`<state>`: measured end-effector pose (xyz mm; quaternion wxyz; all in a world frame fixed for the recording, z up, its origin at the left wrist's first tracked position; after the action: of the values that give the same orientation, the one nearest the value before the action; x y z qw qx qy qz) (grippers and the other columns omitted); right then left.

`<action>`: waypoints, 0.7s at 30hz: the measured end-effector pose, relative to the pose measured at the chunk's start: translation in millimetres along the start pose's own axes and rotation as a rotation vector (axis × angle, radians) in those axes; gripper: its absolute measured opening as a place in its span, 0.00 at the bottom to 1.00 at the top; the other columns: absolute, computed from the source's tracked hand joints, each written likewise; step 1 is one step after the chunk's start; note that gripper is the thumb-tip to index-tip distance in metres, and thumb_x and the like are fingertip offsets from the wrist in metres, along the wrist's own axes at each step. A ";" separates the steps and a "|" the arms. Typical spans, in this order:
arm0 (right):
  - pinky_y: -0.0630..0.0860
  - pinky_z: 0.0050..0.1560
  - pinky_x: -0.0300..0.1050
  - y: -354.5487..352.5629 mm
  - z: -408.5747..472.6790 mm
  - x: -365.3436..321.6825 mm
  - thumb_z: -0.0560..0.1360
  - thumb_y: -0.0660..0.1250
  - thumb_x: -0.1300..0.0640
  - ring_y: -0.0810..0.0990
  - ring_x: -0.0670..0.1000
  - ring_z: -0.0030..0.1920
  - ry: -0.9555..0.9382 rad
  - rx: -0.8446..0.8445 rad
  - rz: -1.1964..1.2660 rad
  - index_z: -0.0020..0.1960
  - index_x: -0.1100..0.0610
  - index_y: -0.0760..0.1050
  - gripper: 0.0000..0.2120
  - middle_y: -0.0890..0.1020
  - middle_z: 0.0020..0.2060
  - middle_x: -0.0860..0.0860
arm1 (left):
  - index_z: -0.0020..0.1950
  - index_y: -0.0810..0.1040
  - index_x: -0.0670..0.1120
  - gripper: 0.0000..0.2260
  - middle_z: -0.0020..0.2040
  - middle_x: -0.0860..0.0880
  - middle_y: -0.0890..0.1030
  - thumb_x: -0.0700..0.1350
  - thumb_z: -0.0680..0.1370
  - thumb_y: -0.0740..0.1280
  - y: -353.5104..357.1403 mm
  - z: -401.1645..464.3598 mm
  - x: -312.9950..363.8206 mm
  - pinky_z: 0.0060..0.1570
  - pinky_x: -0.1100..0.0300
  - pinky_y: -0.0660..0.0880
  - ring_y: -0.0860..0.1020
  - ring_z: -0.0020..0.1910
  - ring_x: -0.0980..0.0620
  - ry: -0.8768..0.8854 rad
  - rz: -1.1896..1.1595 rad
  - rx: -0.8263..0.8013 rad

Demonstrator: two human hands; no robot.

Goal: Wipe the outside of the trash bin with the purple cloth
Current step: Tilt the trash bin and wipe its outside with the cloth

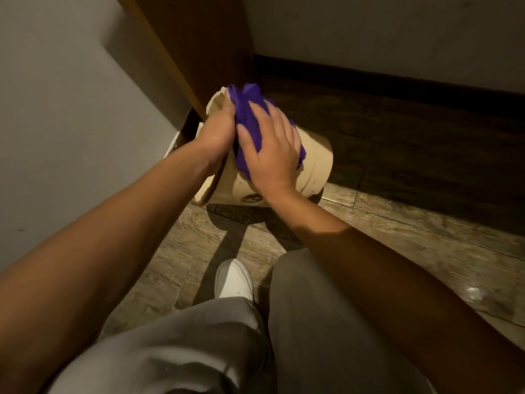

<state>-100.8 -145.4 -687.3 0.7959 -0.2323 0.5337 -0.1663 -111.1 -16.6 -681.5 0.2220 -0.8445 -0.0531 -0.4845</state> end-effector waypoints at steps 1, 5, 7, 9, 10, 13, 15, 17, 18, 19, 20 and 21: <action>0.62 0.75 0.63 0.4 -2.8 14.6 0.83 0.56 0.40 0.68 0.57 0.76 -0.007 -0.024 -0.055 0.75 0.50 0.69 0.24 0.73 0.74 0.53 | 0.58 0.83 0.47 0.30 0.45 0.49 0.89 0.66 0.85 0.49 -6.7 2.5 -6.5 0.52 0.57 0.79 0.88 0.44 0.56 -0.023 -0.020 0.023; 0.65 0.73 0.63 -2.0 -6.6 91.8 0.84 0.57 0.41 0.69 0.57 0.73 0.342 -0.011 -0.067 0.73 0.50 0.71 0.22 0.74 0.71 0.54 | 0.65 0.77 0.51 0.27 0.45 0.52 0.85 0.69 0.82 0.53 -37.1 4.1 -26.3 0.43 0.58 0.75 0.86 0.43 0.56 -0.121 -0.097 0.205; 0.72 0.67 0.61 -5.2 -3.2 116.2 0.83 0.56 0.39 0.73 0.56 0.67 0.486 0.029 -0.027 0.71 0.51 0.72 0.22 0.77 0.66 0.54 | 0.73 0.72 0.50 0.27 0.35 0.62 0.80 0.67 0.84 0.52 -39.0 2.7 -29.1 0.36 0.62 0.66 0.79 0.30 0.71 -0.112 -0.089 0.251; 0.75 0.62 0.58 -3.6 5.0 125.2 0.82 0.55 0.36 0.75 0.56 0.63 0.523 0.005 -0.023 0.70 0.51 0.72 0.25 0.77 0.62 0.53 | 0.74 0.70 0.48 0.28 0.31 0.63 0.77 0.66 0.84 0.53 -37.7 -3.0 -26.0 0.32 0.64 0.66 0.74 0.21 0.72 -0.090 -0.083 0.262; 0.76 0.60 0.56 -2.9 7.7 128.8 0.81 0.55 0.35 0.76 0.55 0.62 0.530 -0.010 -0.024 0.69 0.51 0.72 0.26 0.77 0.61 0.53 | 0.73 0.72 0.49 0.27 0.34 0.62 0.78 0.67 0.84 0.54 -36.0 -4.6 -25.0 0.32 0.64 0.68 0.77 0.24 0.70 -0.085 -0.093 0.237; 0.77 0.54 0.50 -7.0 3.8 151.4 0.81 0.58 0.35 0.78 0.55 0.57 0.574 -0.018 0.029 0.64 0.53 0.74 0.25 0.77 0.56 0.52 | 0.68 0.75 0.48 0.22 0.50 0.50 0.86 0.64 0.83 0.61 -27.2 -4.7 -18.1 0.47 0.56 0.79 0.87 0.45 0.53 -0.100 -0.161 0.045; 0.74 0.48 0.43 -16.6 -4.4 169.7 0.82 0.61 0.38 0.80 0.55 0.54 0.595 -0.010 0.053 0.57 0.55 0.74 0.20 0.77 0.52 0.51 | 0.70 0.75 0.44 0.23 0.54 0.46 0.87 0.59 0.83 0.66 -26.7 -6.7 -13.7 0.53 0.52 0.80 0.87 0.52 0.47 -0.091 -0.170 -0.072; 0.70 0.41 0.36 -30.6 -7.2 179.9 0.83 0.62 0.42 0.81 0.54 0.52 0.633 0.019 0.081 0.54 0.54 0.73 0.15 0.78 0.50 0.52 | 0.68 0.76 0.47 0.19 0.58 0.48 0.86 0.58 0.84 0.65 -25.0 -10.4 -15.1 0.60 0.49 0.79 0.85 0.58 0.48 -0.030 -0.060 -0.129; 0.70 0.40 0.35 -37.2 -4.4 177.8 0.83 0.62 0.43 0.81 0.54 0.52 0.641 0.039 0.106 0.54 0.55 0.74 0.15 0.78 0.50 0.52 | 0.67 0.76 0.50 0.17 0.59 0.50 0.84 0.59 0.84 0.63 -23.8 -14.4 -20.8 0.63 0.46 0.77 0.83 0.59 0.48 -0.010 -0.007 -0.122; 0.71 0.40 0.36 -43.6 1.1 168.9 0.83 0.63 0.43 0.81 0.53 0.51 0.613 0.060 0.126 0.56 0.56 0.75 0.16 0.79 0.51 0.53 | 0.67 0.74 0.53 0.17 0.59 0.52 0.83 0.61 0.84 0.60 -21.8 -20.1 -29.1 0.65 0.44 0.76 0.82 0.59 0.49 -0.008 0.021 -0.101; 0.73 0.43 0.37 -49.2 10.2 151.8 0.83 0.63 0.44 0.80 0.52 0.51 0.543 0.078 0.142 0.58 0.58 0.76 0.17 0.79 0.52 0.53 | 0.69 0.73 0.55 0.18 0.58 0.54 0.82 0.63 0.84 0.58 -19.1 -26.0 -35.5 0.65 0.43 0.76 0.81 0.58 0.51 -0.009 0.024 -0.082; 0.74 0.47 0.36 -51.9 20.0 128.1 0.83 0.62 0.44 0.78 0.50 0.52 0.444 0.082 0.161 0.61 0.58 0.76 0.18 0.79 0.55 0.54 | 0.73 0.72 0.54 0.22 0.58 0.55 0.82 0.64 0.84 0.57 -15.3 -29.5 -37.7 0.65 0.42 0.76 0.81 0.58 0.51 0.002 0.010 -0.069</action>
<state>-35.1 -250.7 -751.3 0.6785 -0.1142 0.7053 -0.1707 -159.0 -10.8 -695.6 0.1951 -0.8514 -0.0316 -0.4858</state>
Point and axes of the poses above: each hand's wrist, its own z-axis towards the middle knuckle, its own y-axis out of the palm, x = y × z, the point moved 8 cm from there along z, towards the middle knuckle
